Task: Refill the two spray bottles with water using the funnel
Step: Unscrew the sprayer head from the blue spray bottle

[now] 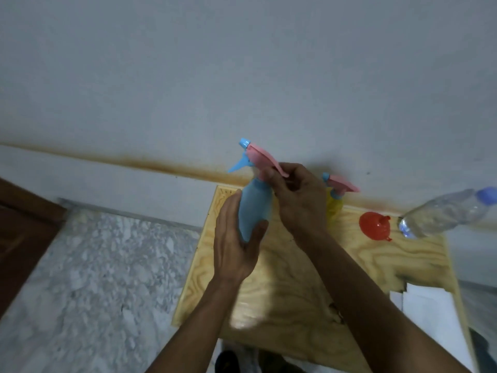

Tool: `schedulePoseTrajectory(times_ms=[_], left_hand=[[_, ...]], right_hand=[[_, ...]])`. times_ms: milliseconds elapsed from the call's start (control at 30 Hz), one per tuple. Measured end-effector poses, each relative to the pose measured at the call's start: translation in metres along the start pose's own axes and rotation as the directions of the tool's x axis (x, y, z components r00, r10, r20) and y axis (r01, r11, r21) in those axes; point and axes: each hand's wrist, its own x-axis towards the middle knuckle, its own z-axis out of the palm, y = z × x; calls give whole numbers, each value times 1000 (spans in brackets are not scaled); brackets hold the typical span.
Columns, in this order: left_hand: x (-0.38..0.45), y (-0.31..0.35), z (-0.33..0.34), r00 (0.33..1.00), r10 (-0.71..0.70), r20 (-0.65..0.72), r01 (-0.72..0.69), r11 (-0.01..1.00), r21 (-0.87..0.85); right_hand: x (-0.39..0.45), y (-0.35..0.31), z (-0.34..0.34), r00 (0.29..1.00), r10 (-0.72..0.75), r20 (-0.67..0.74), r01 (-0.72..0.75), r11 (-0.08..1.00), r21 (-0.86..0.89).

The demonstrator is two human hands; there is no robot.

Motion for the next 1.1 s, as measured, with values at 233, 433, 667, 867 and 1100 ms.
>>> schedulePoseTrajectory(times_ms=[233, 433, 667, 867, 1100], left_hand=[[-32, 41, -38, 981, 183, -68, -188, 979, -73], [-70, 82, -80, 972, 234, -31, -236, 956, -176], [-102, 111, -103, 986, 164, 14, -152, 941, -302], [-120, 123, -104, 988, 152, 13, -136, 919, -369], [-133, 135, -97, 995, 77, 66, -43, 910, -413]], right_hand=[[-63, -59, 0, 991, -54, -119, 52, 998, -26], [-123, -97, -4, 997, -27, -77, 37, 990, 138], [-172, -117, -11, 990, -24, -137, 37, 994, 99], [-183, -118, -20, 986, -62, -156, 73, 996, 60], [-185, -117, -41, 997, -62, -46, 66, 994, 82]])
